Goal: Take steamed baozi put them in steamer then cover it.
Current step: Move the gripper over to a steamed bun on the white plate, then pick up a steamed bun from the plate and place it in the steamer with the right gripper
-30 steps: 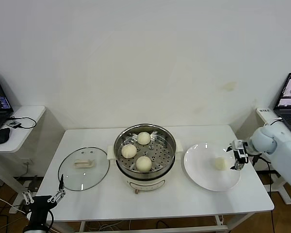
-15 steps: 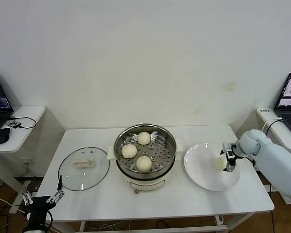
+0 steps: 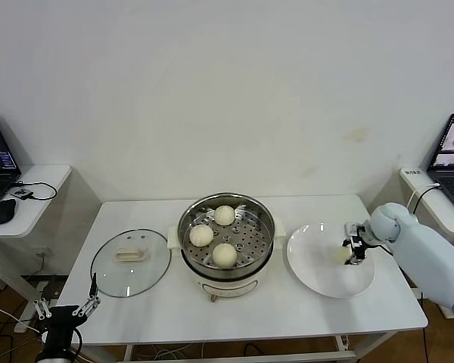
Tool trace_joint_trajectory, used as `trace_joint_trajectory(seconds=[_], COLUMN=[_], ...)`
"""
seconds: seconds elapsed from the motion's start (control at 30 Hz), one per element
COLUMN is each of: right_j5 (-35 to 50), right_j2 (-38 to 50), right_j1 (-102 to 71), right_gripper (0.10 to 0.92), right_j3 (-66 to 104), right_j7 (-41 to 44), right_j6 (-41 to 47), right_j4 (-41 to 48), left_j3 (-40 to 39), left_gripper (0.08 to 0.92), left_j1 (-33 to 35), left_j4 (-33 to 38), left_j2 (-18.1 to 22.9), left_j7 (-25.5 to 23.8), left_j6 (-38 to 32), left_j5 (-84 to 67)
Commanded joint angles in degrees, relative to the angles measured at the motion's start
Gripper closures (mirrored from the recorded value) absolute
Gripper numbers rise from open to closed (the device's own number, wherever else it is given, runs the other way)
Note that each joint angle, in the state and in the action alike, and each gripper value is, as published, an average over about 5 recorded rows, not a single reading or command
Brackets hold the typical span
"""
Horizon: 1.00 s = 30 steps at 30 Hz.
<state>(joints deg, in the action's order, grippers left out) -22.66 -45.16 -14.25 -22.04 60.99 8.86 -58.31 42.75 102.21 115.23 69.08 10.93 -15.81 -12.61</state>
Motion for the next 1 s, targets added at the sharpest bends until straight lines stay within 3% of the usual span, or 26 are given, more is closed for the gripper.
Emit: trace_joint_trajectory(seconds=[0.03,0.53,1.0], right_j5=[1.92,21.22,43.37], right_j2=[2.07,16.68,4.40], right_j1=[1.65,24.82,47.98], right_gripper=[0.450,0.448,0.432], right_j3=[-1.50,-20.33,-38.54], right_j7=[0.97,2.11,-5.68], right_j6=[0.94,8.18,20.29], right_j4=[-2.79,-22.34,-31.91], left_j3=[0.02,-0.99,-0.92], left_gripper=[0.177,0.177,0.177], left_j1=[0.16,0.33,0.72], left_j4=[0.15,0.62,1.82], left_j2=[-0.05,0.19,0.38], left_j7=[-0.01,-0.06,0.03], left_j6=[-0.04,-0.02,0.08], left_j5=[0.02,0.54,0.66])
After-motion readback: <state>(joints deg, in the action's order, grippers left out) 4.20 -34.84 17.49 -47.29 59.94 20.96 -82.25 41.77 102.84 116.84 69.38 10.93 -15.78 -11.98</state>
